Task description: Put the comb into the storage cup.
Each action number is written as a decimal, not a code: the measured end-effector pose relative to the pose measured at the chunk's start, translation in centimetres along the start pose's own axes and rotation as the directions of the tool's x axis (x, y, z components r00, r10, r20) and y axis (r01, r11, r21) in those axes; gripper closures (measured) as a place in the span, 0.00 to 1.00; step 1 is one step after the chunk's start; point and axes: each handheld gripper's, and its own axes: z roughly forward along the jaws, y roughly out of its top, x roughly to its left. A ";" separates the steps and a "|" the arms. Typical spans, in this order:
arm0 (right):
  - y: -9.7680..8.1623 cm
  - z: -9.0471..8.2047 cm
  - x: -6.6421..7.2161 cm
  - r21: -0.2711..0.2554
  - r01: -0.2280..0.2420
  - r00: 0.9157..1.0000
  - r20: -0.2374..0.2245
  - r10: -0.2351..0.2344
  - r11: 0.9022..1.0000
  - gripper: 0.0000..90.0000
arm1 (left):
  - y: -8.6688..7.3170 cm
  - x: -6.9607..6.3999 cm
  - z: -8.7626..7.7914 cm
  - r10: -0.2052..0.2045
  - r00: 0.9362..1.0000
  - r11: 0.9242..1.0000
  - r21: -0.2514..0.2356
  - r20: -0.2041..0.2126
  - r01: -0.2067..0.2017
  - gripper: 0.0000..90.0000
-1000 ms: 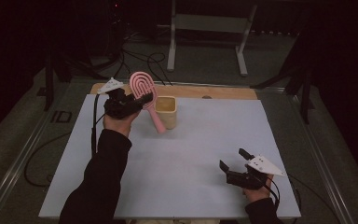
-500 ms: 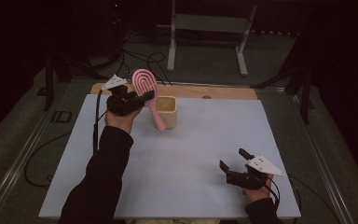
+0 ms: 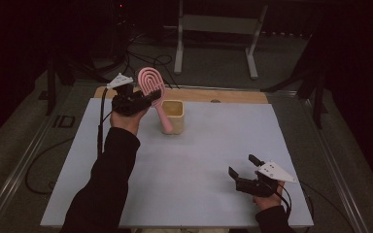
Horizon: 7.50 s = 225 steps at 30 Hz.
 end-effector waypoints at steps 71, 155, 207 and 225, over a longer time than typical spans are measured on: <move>0.1 -0.1 -0.2 -0.011 -0.017 1.000 -0.010 0.017 1.000 0.10 | 3.8 0.5 4.1 0.036 0.991 0.999 -0.007 -0.126 -0.037 0.72; 0.1 -0.2 -0.3 -0.017 -0.026 1.000 -0.007 0.026 1.000 0.10 | -1.7 -0.1 8.6 -0.005 0.987 0.999 0.038 -0.163 0.011 0.72; 0.0 -0.1 -0.3 -0.013 -0.023 1.000 -0.011 0.023 1.000 0.10 | -3.8 0.4 9.6 -0.041 0.988 0.994 0.094 -0.147 0.056 0.70; 0.0 -0.1 -0.3 -0.013 -0.024 1.000 -0.010 0.023 1.000 0.10 | -4.6 0.7 9.8 -0.064 0.987 0.992 0.096 -0.149 0.078 0.70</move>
